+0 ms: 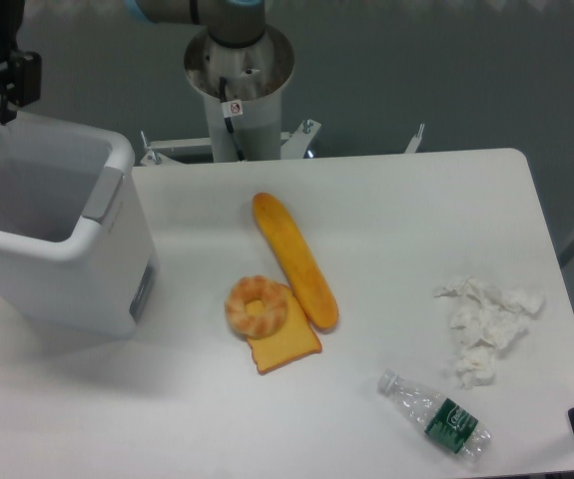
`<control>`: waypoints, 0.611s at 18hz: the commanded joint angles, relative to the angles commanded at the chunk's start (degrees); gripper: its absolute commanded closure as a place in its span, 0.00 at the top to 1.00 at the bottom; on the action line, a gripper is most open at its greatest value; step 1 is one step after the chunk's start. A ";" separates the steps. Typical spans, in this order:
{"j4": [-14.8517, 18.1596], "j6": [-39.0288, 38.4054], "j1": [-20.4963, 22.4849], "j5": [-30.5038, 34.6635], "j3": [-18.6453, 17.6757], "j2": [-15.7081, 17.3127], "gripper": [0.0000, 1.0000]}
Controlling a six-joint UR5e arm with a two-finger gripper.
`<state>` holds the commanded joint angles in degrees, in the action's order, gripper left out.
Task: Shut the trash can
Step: 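Push the raised lid forward and down with the gripper to shut it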
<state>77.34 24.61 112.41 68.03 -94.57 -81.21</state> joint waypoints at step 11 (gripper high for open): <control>0.18 0.35 5.18 0.18 -0.62 1.58 1.00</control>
<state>77.52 24.96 117.59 68.20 -95.19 -79.63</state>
